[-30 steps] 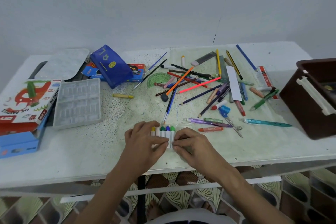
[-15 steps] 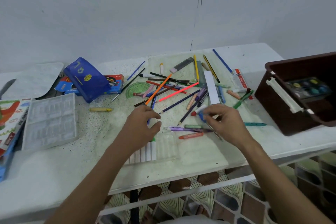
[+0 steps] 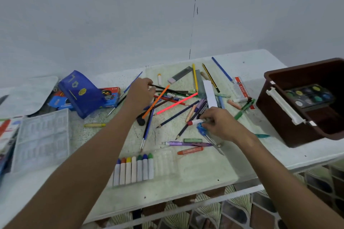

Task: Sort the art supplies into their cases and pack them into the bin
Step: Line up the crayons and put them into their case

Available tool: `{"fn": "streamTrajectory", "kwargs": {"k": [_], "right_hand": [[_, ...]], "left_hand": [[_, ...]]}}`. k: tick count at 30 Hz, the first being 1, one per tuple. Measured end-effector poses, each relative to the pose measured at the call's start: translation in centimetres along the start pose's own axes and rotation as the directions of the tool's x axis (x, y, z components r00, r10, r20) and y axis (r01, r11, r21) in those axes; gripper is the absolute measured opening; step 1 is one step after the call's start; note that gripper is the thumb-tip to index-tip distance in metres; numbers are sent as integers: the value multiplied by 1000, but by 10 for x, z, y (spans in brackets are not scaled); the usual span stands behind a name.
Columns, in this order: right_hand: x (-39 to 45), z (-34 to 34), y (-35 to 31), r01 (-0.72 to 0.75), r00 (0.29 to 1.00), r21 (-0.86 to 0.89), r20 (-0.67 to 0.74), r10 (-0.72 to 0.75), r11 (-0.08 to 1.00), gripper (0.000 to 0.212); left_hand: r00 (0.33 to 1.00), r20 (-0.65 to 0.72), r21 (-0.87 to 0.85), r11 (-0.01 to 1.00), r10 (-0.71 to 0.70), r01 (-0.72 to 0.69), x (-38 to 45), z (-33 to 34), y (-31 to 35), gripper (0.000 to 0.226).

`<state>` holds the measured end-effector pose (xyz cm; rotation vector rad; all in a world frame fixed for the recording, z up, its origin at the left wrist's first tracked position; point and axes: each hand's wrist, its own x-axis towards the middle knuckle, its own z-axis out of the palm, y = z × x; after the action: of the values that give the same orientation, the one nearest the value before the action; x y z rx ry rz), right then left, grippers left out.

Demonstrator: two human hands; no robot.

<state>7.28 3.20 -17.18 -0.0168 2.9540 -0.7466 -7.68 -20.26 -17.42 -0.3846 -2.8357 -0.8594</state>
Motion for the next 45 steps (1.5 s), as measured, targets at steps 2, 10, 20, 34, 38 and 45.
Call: {"fn": "streamTrajectory", "kwargs": {"k": [2,10,20,34,38,45], "right_hand": [[3,0,-1,0,1000,-2,9,0,1000,17],[9,4,-1,-52,998,76,-25,54,996,11],[6,-2,-9,-76,994,352,-52,100,933,11],[-18,6,-27,18,952,626,-250,178,780,14],[-54,21,-54,179,948,590,-318,23,787,13],[-106,80,-81,411,905,358,-267,-330,838,12]], "left_hand": [[998,36,86,995,-59,56,19,-1,-10,35],[974,224,233,972,-27,-26,37,-4,-31,23],[984,128,197,969,127,-151,9,-21,-24,33],[1000,6,-286,958,-28,28,-171,-50,10,14],[997,-50,-195,978,61,-70,-210,-51,13,14],[957,-159,69,969,244,-235,-246,-34,4,26]]}}
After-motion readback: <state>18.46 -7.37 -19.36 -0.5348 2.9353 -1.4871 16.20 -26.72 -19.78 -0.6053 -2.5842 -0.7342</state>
